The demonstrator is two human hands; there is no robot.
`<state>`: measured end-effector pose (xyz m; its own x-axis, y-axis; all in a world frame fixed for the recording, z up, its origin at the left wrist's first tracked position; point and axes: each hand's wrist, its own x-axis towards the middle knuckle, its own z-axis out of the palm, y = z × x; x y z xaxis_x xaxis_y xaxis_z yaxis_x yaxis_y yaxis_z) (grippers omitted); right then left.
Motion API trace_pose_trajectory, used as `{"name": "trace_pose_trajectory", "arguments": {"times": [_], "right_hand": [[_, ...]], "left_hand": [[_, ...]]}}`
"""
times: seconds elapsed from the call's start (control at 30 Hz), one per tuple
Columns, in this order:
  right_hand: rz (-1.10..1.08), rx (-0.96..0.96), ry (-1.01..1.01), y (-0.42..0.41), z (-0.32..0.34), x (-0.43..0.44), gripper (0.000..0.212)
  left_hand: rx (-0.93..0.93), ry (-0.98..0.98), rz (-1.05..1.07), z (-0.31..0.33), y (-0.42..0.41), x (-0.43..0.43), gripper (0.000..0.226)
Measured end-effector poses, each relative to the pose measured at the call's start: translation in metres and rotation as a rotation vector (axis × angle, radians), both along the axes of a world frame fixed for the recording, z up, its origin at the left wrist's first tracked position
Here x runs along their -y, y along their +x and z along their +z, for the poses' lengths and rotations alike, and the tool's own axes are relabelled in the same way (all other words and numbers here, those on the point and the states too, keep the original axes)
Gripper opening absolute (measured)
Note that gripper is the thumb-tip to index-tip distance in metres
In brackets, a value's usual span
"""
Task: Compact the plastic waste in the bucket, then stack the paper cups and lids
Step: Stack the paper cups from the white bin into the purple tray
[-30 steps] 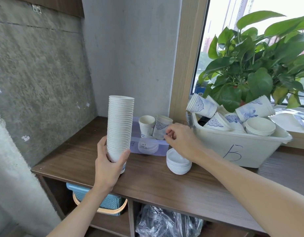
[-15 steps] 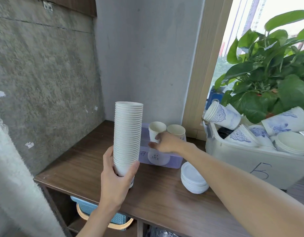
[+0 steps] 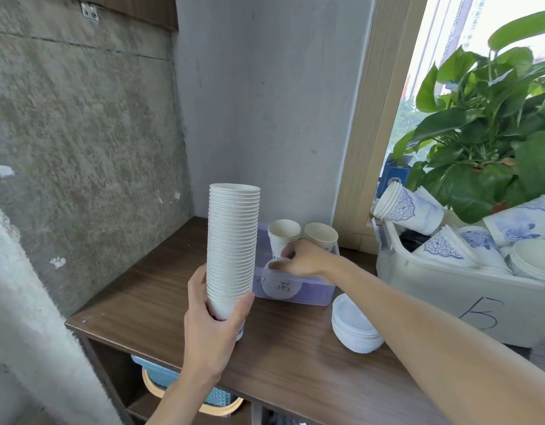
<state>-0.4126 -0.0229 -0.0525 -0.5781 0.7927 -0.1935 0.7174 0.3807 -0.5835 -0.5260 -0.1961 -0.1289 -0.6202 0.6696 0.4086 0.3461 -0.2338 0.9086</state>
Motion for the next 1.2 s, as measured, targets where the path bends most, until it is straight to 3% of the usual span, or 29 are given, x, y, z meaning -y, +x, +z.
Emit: {"name": "trace_pose_trajectory", "arguments": {"times": [0.1,0.27,0.5,0.7,0.87,1.2], "right_hand": [[-0.010,-0.069,0.045,-0.001,0.000,0.001,0.027],[-0.026,-0.131,0.126,-0.001,-0.001,0.002,0.036],[-0.076,-0.372,0.095,0.011,0.008,0.012,0.049],[-0.076,-0.470,0.320,0.040,0.033,0.036,0.048],[0.080,-0.413,0.467,0.076,0.042,0.063,0.029],[0.151,-0.183,0.632,0.128,0.032,0.081,0.022]], "left_hand": [[0.013,-0.007,0.009,0.002,0.002,0.000,0.067],[0.008,-0.008,0.019,-0.001,0.001,-0.001,0.068],[0.032,-0.019,0.020,0.007,0.006,0.001,0.067],[0.027,-0.012,0.022,0.007,0.004,0.001,0.068],[0.013,-0.006,0.008,0.015,0.009,0.002,0.071],[-0.021,0.052,-0.061,0.055,0.026,0.004,0.072]]}}
